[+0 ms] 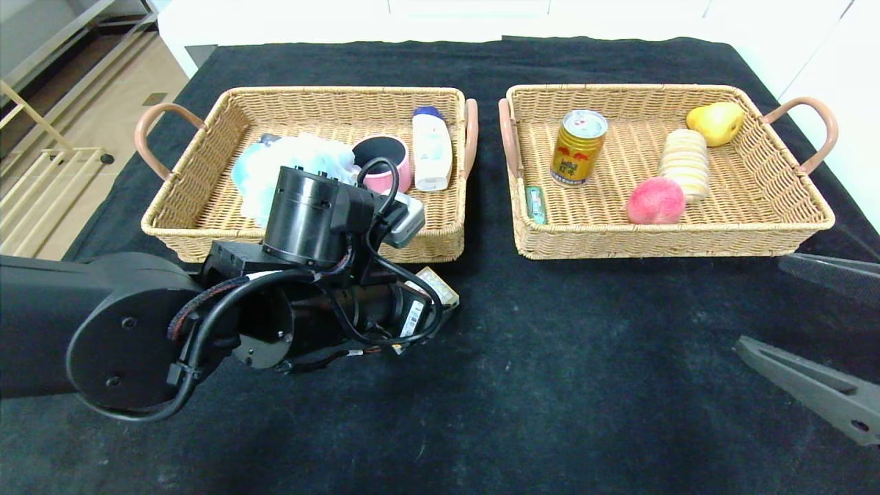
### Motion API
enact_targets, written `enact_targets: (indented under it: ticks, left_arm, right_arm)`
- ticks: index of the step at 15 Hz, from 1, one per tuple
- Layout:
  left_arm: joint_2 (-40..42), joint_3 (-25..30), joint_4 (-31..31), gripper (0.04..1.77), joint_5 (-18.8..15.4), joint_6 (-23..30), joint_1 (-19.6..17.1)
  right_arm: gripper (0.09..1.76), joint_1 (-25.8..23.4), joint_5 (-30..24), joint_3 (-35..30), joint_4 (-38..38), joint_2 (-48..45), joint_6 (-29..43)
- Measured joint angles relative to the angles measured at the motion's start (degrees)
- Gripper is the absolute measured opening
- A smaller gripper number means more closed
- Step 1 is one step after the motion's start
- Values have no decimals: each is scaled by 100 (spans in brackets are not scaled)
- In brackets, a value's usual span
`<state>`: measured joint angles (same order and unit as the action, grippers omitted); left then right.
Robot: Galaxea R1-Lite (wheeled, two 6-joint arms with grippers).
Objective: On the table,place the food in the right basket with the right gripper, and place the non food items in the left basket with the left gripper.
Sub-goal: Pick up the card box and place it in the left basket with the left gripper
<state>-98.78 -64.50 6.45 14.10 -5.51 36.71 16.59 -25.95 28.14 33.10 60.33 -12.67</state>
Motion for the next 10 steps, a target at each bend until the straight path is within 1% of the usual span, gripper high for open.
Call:
enact_targets:
  ticks: [10]
  left_arm:
    - [-238,11,18,171,-2,2,-60]
  right_arm:
    - [171,27,10,0,0,35,0]
